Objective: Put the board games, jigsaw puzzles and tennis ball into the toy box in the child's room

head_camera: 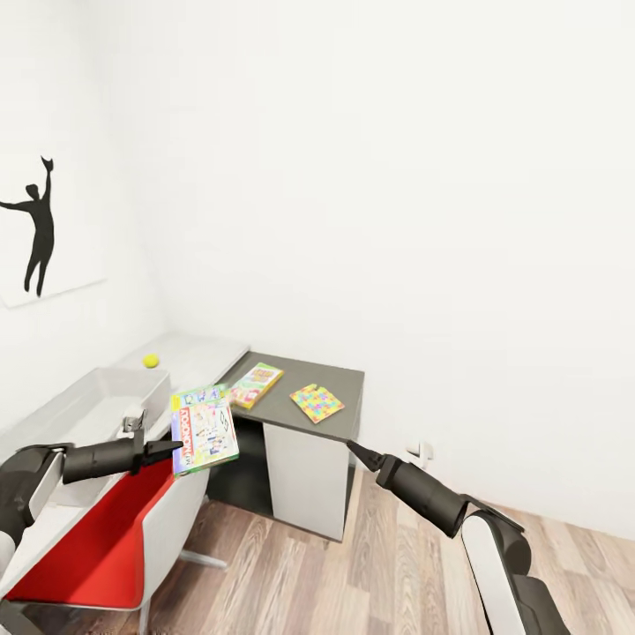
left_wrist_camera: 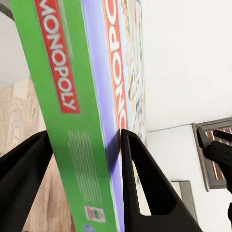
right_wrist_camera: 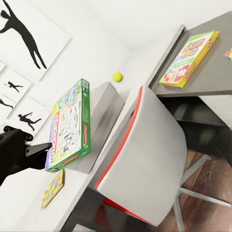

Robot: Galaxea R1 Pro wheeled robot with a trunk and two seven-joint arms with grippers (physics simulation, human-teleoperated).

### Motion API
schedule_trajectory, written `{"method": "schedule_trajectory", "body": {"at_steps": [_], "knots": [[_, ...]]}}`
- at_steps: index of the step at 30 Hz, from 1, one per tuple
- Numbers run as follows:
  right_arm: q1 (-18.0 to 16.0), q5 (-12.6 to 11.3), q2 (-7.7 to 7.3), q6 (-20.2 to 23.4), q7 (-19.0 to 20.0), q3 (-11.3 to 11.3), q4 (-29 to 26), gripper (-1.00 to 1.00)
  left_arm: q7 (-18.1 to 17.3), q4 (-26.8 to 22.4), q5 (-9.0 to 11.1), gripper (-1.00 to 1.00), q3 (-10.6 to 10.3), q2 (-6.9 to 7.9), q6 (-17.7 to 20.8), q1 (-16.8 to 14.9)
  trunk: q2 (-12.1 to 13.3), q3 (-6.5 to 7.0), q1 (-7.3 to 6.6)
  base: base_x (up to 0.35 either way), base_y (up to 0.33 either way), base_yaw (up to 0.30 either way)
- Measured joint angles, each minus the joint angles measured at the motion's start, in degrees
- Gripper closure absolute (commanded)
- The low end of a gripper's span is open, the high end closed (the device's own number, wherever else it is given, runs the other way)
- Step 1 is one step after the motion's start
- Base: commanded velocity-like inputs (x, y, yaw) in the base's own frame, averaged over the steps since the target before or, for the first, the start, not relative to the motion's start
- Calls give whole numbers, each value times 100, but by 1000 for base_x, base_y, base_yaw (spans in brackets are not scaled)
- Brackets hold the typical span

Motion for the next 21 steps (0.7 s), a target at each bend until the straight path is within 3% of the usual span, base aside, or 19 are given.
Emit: {"method": "schedule_trajectory", "body": {"at_steps": [21], "knots": [[0, 8, 0, 0, 0, 9, 10, -100, -1, 2, -4, 100, 20, 0, -10, 0, -1, -74, -1, 17, 0, 278]]}}
